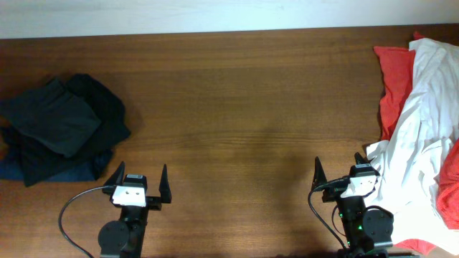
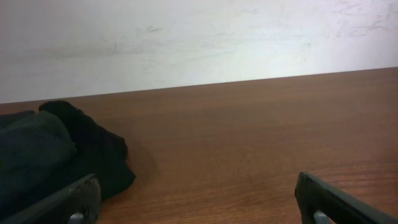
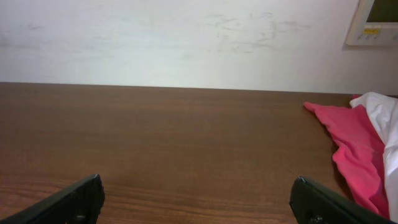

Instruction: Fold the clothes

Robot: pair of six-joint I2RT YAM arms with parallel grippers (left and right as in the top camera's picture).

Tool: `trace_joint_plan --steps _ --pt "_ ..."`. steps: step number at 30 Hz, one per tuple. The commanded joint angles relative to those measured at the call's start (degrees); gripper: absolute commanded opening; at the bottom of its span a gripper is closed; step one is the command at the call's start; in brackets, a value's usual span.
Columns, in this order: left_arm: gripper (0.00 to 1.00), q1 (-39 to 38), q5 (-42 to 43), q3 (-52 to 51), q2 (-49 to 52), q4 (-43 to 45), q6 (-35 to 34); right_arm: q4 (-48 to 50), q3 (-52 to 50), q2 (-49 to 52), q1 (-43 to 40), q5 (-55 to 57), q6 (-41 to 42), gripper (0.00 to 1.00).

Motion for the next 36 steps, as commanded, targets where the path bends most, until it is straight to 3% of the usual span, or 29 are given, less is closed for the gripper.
trace_joint_plan --steps 1,36 --pt "0.99 0.09 -0.57 -0.39 -0.55 -0.09 1.14 -0.24 -0.26 -0.42 -0.17 -0.76 0.09 0.99" --pt "0.99 0.13 -2.08 -0.39 -0.55 0.09 3.54 -0.17 -0.26 -0.42 -0.11 -1.64 0.72 0.99"
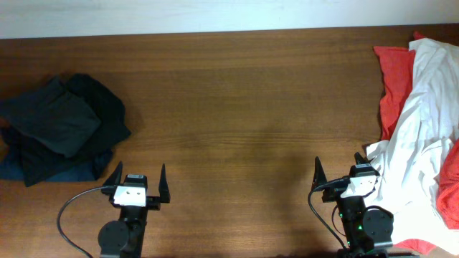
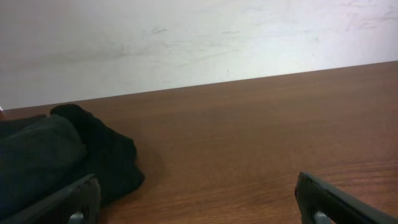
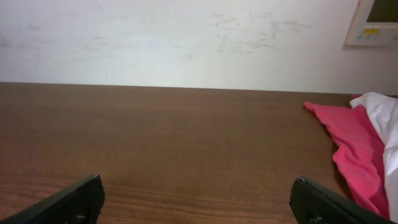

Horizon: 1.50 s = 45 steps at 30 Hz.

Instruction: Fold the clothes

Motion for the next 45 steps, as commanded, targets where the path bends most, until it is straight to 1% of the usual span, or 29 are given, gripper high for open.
trace_joint_plan --steps 1,3,5,6,7,10,13,16,20,22,25,27,28,29,30,31,32,33,34,35,37,41,45 --pt "0.99 0.13 -0.83 -0.39 -0.55 0.11 1.18 0.44 -0.26 -0.42 -0.07 -2.01 0.94 0.99" --pt "0.99 0.13 -0.92 -0.39 -0.55 0.35 1.14 0.22 -0.26 -0.42 -0.07 -4.96 0.92 0.99" --pt "0.99 0.13 0.33 -0.35 -0.55 0.39 1.05 0.26 -0.11 -0.42 -0.07 -5.62 0.92 0.99" --pt "0.99 0.13 0.31 -0.35 -0.55 0.37 0.02 -0.5 0.42 -0.42 -0.07 -5.31 0.92 0.99" --pt "0.99 0.13 0.33 -0.15 -0.55 0.28 -2.73 -1.14 1.01 -0.24 -0.07 -5.29 0.92 0.99" --pt "0.99 0.13 0.42 1.33 0.22 0.11 -7.72 -4.81 4.42 1.46 -0.07 -4.59 0.94 0.99" --pt "0.99 0.13 0.94 6.08 4.22 -1.86 -8.41 -9.33 9.97 6.58 -0.07 -2.58 2.56 0.99" --pt "0.99 0.13 0.94 13.57 12.15 -6.29 -8.41 -13.51 17.68 14.82 -0.07 -2.45 3.52 0.98" --pt "0.99 0.13 0.94 25.16 27.08 -10.05 -8.39 -25.9 32.59 29.66 -0.13 -2.19 3.45 0.99" --pt "0.99 0.13 0.96 32.65 34.69 -15.47 -8.37 -33.99 41.66 39.26 -0.13 -2.23 3.45 0.99" --pt "0.99 0.13 0.96 39.89 41.24 -22.84 -8.39 -40.26 50.1 48.68 -0.11 -3.5 3.5 0.99" --pt "0.99 0.13 0.94 41.9 43.74 -23.82 -8.39 -41.16 51.95 53.22 -0.22 -2.58 3.52 0.99" --pt "0.99 0.13 0.96 41.94 44.17 -23.63 -8.39 -41.9 51.93 55.89 -1.16 2.82 6.75 0.99" --pt "0.99 0.13 0.94 41.92 44.39 -23.65 -8.39 -43.91 51.93 58.97 -3.52 12.35 16.41 0.99" --pt "0.99 0.13 0.94 41.92 44.48 -23.65 -8.39 -44.87 51.93 61.72 -6.08 16.44 21.11 0.98" --pt "0.99 0.13 0.94 41.92 44.48 -23.67 -8.39 -44.98 51.93 65.0 -9.25 17.05 22.75 0.85" --pt "0.99 0.13 0.94 41.92 44.48 -23.67 -8.39 -44.68 51.93 67.91 -11.76 16.24 22.86 0.77" --pt "0.99 0.13 0.96 41.92 44.48 -23.67 -8.39 -43.41 51.93 72.94 -14.93 13.99 22.8 0.75" --pt "0.99 0.13 0.94 41.92 44.48 -23.65 -8.39 -42.53 51.93 76.15 -16.24 13.81 22.77 0.69" --pt "0.99 0.13 0.94 41.92 44.48 -23.65 -8.39 -40.96 51.93 80.48 -17.16 14.19 22.6 0.67" --pt "0.99 0.13 0.94 41.92 44.48 -23.67 -8.39 -38.93 51.93 85.96 -18.12 15.39 22.62 0.55" --pt "0.99 0.13 0.94 41.92 45.03 -23.69 -8.39 -35.93 51.93 91.93 -19.69 16.0 22.62 0.52" --pt "0.99 0.13 0.94 41.92 47.12 -23.69 -8.39 -35.71 51.93 92.24 -21.03 18.78 22.64 0.52"
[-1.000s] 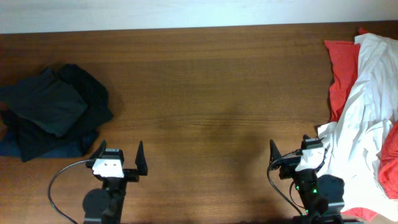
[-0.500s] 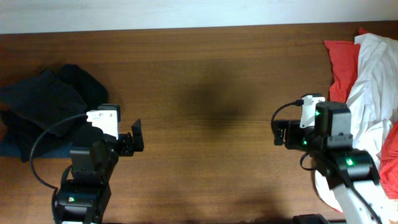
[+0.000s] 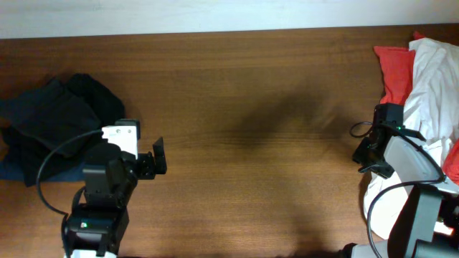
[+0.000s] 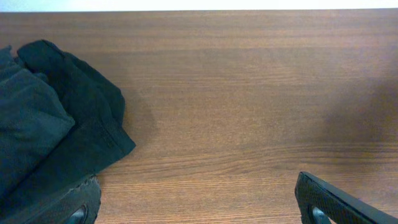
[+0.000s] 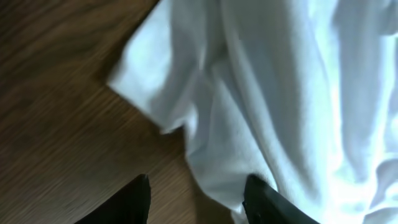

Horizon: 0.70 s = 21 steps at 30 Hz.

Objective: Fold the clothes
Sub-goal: 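Reach the right gripper to the white T-shirt on the red shirt and grasp it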

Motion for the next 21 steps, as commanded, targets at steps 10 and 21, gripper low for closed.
trace_joint_plan --steps 10,21 --pt "0.99 0.13 0.59 1.22 2.84 0.22 -0.55 -5.01 4.31 -2.29 -1.36 0.07 0.48 0.04" --pt "0.99 0.13 0.42 1.22 2.84 0.37 -0.55 -28.85 47.45 -10.21 -1.16 -41.09 -25.66 0.04"
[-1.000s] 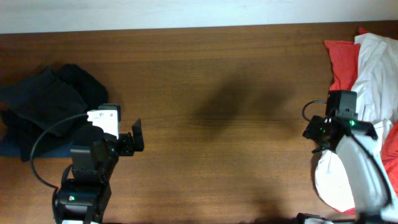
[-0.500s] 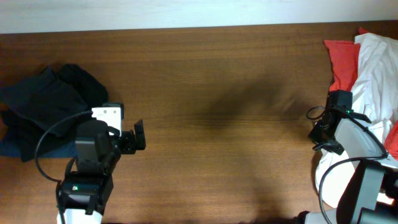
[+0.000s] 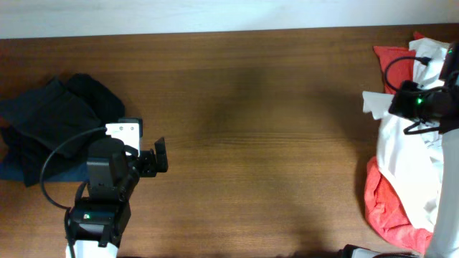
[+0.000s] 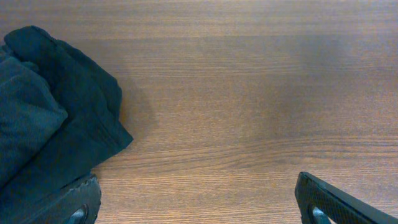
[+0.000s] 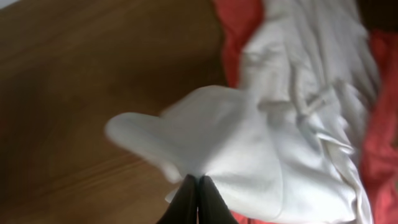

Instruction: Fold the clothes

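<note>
A white garment [image 3: 401, 147] lies in a heap with red cloth [image 3: 384, 211] at the table's right edge. My right gripper [image 5: 198, 180] is shut on a fold of the white garment [image 5: 249, 149], lifting a corner [image 3: 373, 102] off the pile. Folded dark clothes [image 3: 54, 129] sit at the far left. My left gripper [image 4: 199, 205] hangs open over bare wood just right of the dark pile [image 4: 50, 130], holding nothing.
The brown wooden table [image 3: 251, 107] spans the whole view, with a pale wall strip along its far edge. A second piece of red cloth [image 3: 391, 61] lies at the back right, under the white garment.
My right gripper was open just above the white garment's edge; now it is shut on a fold of it, higher and farther back. The white pile has shifted, baring red cloth at front right.
Both grippers rested open at the table's front edge for the first two moments. Then the left one stood raised beside the dark pile and the right one hung over the white garment. Now the right one grips the white garment; the left one has barely moved.
</note>
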Robot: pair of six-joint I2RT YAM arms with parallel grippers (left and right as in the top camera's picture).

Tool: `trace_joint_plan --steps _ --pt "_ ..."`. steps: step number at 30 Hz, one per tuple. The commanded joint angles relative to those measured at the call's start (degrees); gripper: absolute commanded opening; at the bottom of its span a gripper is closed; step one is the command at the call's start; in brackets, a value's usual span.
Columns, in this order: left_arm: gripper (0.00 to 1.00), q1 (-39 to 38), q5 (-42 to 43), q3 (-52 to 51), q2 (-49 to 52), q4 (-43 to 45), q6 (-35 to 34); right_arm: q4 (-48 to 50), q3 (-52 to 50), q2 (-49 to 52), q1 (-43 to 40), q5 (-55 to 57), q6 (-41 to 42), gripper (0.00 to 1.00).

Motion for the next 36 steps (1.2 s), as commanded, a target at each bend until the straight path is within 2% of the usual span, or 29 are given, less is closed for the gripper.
trace_joint_plan --steps 1,2,4,8,10,11,12,13,15,17,20,25,27,31,36 --pt "0.99 0.13 0.42 1.18 0.02 0.0 -0.55 0.15 6.51 -0.74 0.94 -33.09 -12.33 0.04" --pt "0.99 0.13 0.42 1.18 0.02 0.0 -0.55 0.15 7.26 -1.44 3.02 -43.8 -16.7 0.04" --pt "0.99 0.13 0.42 1.18 0.02 0.02 -0.55 -0.28 7.23 -1.95 10.47 -52.57 -21.62 0.04" --pt "0.99 0.13 0.42 1.18 0.02 0.02 -0.55 0.07 7.1 2.29 30.14 -38.82 -21.59 0.04" --pt "0.99 0.13 0.44 1.18 0.02 0.04 -0.55 2.69 7.13 4.81 35.06 -33.99 -21.57 0.04" --pt "0.99 0.13 0.44 1.18 0.02 0.02 -0.55 5.07 7.13 6.34 37.18 -28.46 -20.15 0.28" --pt "0.99 0.13 0.44 1.18 0.02 0.02 -0.57 6.84 7.13 7.26 37.94 -22.73 -16.5 0.68" --pt "0.99 0.13 0.48 1.18 0.02 0.02 -0.57 8.17 7.13 8.13 38.18 -13.99 -11.19 0.99" --pt "0.99 0.13 0.68 1.18 0.02 -0.02 -0.57 6.67 7.15 8.31 36.74 1.22 -1.09 0.99" --pt "0.99 0.13 2.36 1.18 0.02 1.01 -0.59 1.7 7.15 7.78 33.33 6.38 4.61 0.99" --pt "0.99 0.13 14.82 1.16 2.78 1.81 -0.61 -6.67 7.15 7.76 28.68 5.09 5.03 0.99" --pt "0.99 0.07 26.93 1.16 17.07 -5.27 -0.66 -10.25 7.13 7.76 26.08 5.09 5.05 0.99" --pt "0.99 -0.02 27.67 1.14 25.42 -6.62 -1.05 -10.36 7.13 7.78 26.08 5.09 5.05 0.99" --pt "0.99 -0.02 28.22 1.14 35.26 -6.29 -1.03 -10.38 7.13 7.78 26.1 5.09 5.05 0.99" --pt "0.99 -2.62 29.62 1.14 44.81 0.87 -1.03 -10.38 7.13 7.78 26.1 5.07 5.05 0.99"
